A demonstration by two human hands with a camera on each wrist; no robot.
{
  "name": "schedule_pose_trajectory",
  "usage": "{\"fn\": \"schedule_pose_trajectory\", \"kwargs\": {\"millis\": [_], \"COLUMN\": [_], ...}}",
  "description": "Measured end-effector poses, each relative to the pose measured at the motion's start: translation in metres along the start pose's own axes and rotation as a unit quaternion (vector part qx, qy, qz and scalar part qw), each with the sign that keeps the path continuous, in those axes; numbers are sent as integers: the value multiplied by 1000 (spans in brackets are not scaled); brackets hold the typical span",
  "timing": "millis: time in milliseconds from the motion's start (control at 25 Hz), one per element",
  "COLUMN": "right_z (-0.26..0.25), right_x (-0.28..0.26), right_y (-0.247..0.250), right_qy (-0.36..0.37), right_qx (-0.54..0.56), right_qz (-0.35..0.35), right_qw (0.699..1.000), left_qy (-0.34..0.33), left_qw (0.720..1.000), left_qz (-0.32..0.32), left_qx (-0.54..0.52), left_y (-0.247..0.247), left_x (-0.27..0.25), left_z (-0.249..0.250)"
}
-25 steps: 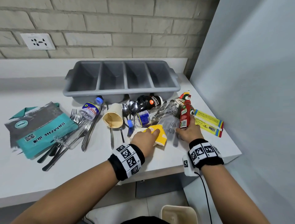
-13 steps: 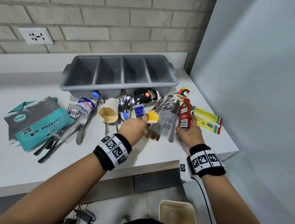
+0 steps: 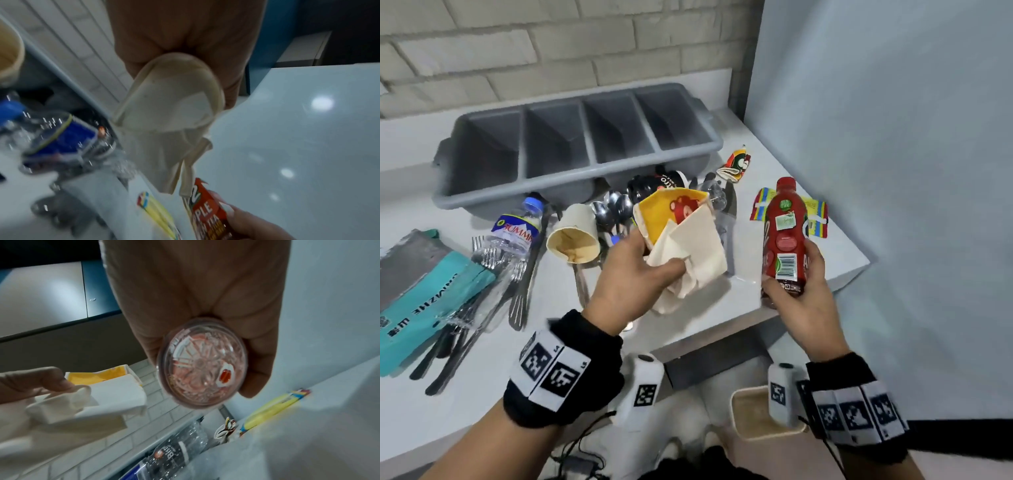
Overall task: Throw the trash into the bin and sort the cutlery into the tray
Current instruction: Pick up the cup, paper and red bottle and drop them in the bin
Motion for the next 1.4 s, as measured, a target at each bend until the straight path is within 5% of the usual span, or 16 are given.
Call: {"fn": "schedule_pose_trajectory", "kwargs": {"millis": [280,480,840,1200,1400], "right_z": [64,167,426,636,684], "right_x": [-102,-154,-171,-110,-106], "right_y": [51,59,-6,-53,-56], "right_qy": [-55,-168,-464,-539,-547], "right_qx": [77,92,159,146,88], "right_qz": [167,278,151,120,131], "right_qw": [981,941,858,821,823], "left_qy": [17,51,147,145,164], "left_qw": [976,922,833,800,805], "left_qz": [-215,-359,-424,-420,-446], "left_qx": [23,139,324,403,356], "left_y": [-93,-185,-352,-500,-538], "left_x": [-36,-74,-93,-91,-99], "left_z": [-32,-99,-313,-499,-549]}}
Point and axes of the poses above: each hand's wrist, its own x-axis towards the middle knuckle, its own y-axis out of the back of the hand, z = x × y, the point moved 6 cm from there along x, towards the middle knuckle, and after that the axes turned 5 degrees about z, right-handed, at the moved point
